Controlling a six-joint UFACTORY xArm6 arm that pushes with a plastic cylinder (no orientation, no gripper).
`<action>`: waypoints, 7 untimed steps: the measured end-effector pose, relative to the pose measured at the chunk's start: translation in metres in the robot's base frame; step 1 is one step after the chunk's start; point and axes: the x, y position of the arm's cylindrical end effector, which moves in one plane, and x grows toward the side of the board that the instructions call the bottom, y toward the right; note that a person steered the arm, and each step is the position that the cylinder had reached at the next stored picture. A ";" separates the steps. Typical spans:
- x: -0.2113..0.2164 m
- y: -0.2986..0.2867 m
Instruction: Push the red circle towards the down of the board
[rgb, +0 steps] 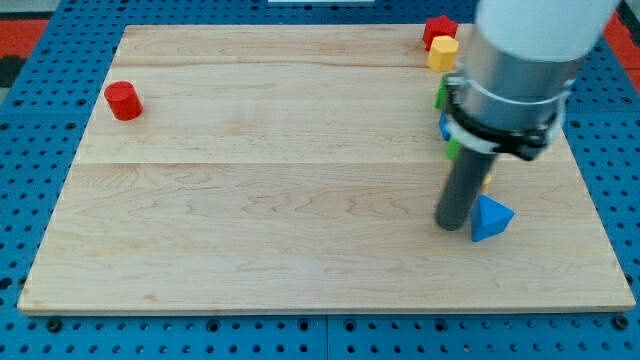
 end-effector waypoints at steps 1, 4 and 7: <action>0.000 -0.100; -0.220 -0.198; -0.221 -0.392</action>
